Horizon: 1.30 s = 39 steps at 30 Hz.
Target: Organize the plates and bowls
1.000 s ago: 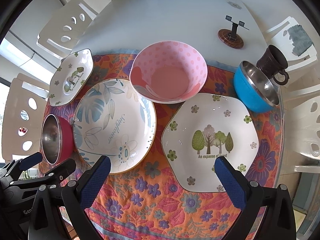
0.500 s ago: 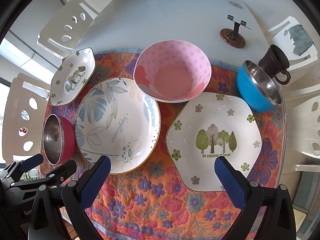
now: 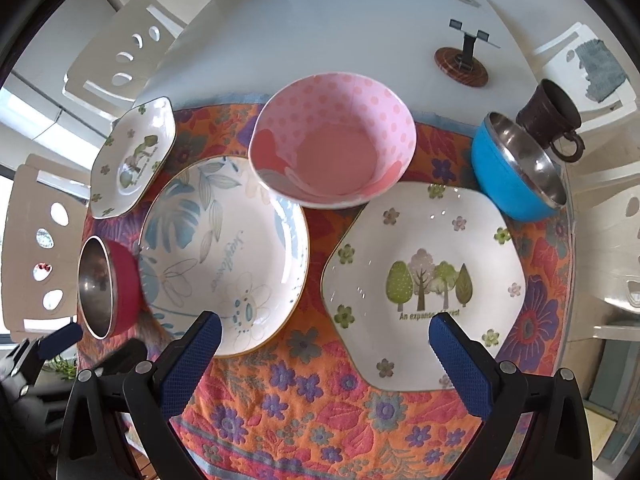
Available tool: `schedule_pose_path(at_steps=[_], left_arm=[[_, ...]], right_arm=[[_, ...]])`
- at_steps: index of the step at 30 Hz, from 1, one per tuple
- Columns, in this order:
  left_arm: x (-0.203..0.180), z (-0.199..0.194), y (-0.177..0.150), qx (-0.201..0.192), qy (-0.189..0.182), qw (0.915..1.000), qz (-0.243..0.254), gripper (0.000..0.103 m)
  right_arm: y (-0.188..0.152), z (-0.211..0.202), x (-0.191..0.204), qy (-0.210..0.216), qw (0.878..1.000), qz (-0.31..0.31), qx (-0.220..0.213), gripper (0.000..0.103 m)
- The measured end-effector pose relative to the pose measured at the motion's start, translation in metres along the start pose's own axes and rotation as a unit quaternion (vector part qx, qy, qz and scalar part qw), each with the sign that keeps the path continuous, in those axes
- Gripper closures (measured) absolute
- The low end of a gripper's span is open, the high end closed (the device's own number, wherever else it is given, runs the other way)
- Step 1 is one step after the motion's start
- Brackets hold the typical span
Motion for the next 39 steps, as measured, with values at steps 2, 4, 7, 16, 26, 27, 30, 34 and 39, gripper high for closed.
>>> schedule_pose_path(at_steps=[2,4,7,16,26,27,30,34,39], left_arm=[[-0.002,0.004,0.002,0.007,0.002,1.0000,0.000,0.006],[-0.003,0.005,0.002,0.008,0.000,1.0000,-0.004,0.006],[-0.005,0.003,-0.001,0.006,-0.006,1.0000,-0.005,0.006],[-0.002,0.002,-0.008,0.004,-0.006,0.9998,-0.016,0.006],[-0.005,0.001,-0.012,0.000,-0.012,0.9998,-0.018,0.006],[-0.006,0.001,-0.013,0.000,-0.012,0.9998,-0.018,0.006],[-0.006,0.002,-0.015,0.002,-0.013,0.9997,-0.019,0.006],[-0.005,0.004,-0.017,0.003,-0.017,0.9996,-0.022,0.006],[-0.005,0.004,-0.017,0.002,-0.017,0.9996,-0.024,0.006]], right_arm=[[0.001,0.004,0.001,0.006,1.000,-0.003,0.010,0.000],[0.000,0.007,0.005,0.009,1.000,-0.013,0.019,0.000],[-0.001,0.004,0.009,0.006,1.000,-0.026,0.013,0.000],[-0.002,-0.001,0.012,0.015,0.999,-0.034,0.010,0.000],[-0.003,-0.008,0.002,0.017,1.000,-0.020,0.002,0.000],[-0.002,-0.009,0.002,0.017,1.000,-0.019,0.001,0.000],[-0.003,-0.009,0.002,0.017,1.000,-0.019,0.000,0.000],[-0.004,-0.010,0.003,0.021,1.000,-0.021,0.000,0.000],[-0.006,-0.010,0.003,0.019,1.000,-0.022,0.000,0.000]])
Point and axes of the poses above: each gripper's, at about its wrist camera, not at the fingertips, and z roughly the way its jaws point, x to its left, y to its top, the point moved 1 cm from there along z, roughly the way its jaws point, and after that the axes turned 12 degrees about z, right-handed, at the moved point
